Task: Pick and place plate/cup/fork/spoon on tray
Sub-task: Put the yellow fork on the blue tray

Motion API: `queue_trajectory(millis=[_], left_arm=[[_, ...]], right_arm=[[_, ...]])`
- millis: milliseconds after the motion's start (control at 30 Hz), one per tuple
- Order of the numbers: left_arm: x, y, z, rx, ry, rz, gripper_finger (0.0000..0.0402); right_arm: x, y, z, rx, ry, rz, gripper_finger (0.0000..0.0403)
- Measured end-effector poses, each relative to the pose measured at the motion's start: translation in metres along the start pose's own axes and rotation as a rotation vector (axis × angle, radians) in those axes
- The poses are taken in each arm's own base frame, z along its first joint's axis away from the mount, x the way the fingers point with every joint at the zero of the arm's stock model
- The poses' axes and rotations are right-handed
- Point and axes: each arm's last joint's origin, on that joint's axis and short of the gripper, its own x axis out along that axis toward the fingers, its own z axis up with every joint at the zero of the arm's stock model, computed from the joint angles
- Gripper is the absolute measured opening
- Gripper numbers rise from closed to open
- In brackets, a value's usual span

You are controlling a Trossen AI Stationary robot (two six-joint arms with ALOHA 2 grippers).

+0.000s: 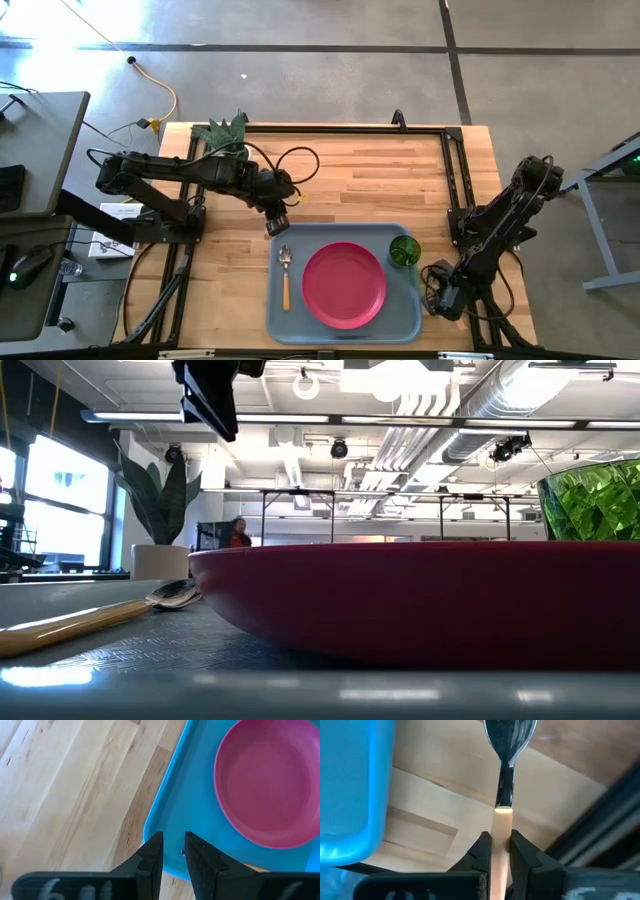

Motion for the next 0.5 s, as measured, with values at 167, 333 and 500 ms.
queue_trajectory(millis=[167,333,500], left_arm=[[0.0,-0.002,0.004,0.014,-0.037,-0.017,0.007],[0.0,-0.003,0.005,0.048,-0.057,-0.025,0.007],[0.0,-0.003,0.006,0.049,-0.06,-0.026,0.007]], right_arm=[[-0.016,0.002,-0.013,0.082,-0.022,-0.038,0.0018],[-0.033,0.005,-0.025,0.112,-0.055,-0.027,0.0018],[-0.056,0.007,-0.031,0.133,-0.092,-0.068,0.0018]])
